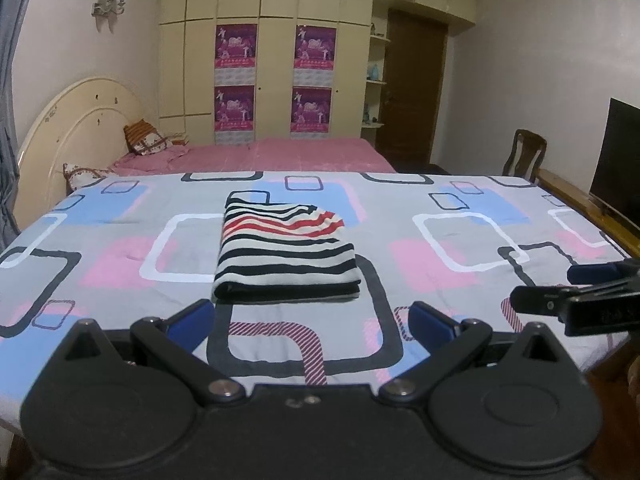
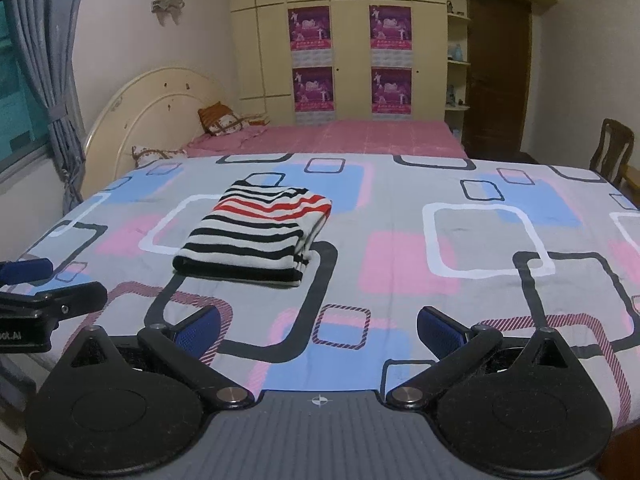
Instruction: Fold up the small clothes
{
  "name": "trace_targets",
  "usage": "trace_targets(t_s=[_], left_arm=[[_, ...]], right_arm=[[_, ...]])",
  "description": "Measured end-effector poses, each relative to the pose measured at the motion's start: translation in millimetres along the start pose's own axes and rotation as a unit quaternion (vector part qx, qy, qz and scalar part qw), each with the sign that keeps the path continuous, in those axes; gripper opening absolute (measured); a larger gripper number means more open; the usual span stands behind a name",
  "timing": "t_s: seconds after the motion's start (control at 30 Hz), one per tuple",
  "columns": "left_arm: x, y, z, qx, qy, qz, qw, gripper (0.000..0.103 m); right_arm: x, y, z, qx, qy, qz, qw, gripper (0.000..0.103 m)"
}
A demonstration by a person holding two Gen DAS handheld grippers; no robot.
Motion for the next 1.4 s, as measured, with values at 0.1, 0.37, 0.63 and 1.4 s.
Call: trace_targets(t_s=[0.1,0.37,0.63,1.4], left_arm=[[-0.8,0.1,-1.2,0.002,-0.003,0.004,1.0000,0.103],[-1.9,-0.2,-3.6,0.005,-0.010,0.010,0.9999,0.103],[-1.6,-0.3,-5.1,0.008,-0.011,0.011,0.9998,0.103],[-3.3,1.4,-4.5,0.013,-0.011,0.014,0.9998,0.103]], right_arm=[[-1.7,1.8,-1.5,0.001,-0.002,0.002,1.000,0.103],[-4.0,3.7,-4.8,0.001,-0.007,0.000,1.000,0.103],[-4.7,3.6,-4.6,0.002,-0.007,0.000,1.000,0.103],[-4.1,1.6,-5.3,0.002,-0.008,-0.001,1.000,0.103]])
Point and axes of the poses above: each gripper's, at about its wrist camera, not at the fingertips, and z roughly the way its jaws point, y to its left, x to its underside, the point moved 7 cm from there along z, roughly the way its jaws point, and after that the axes turned 12 degrees about x, right-handed, at the moved point
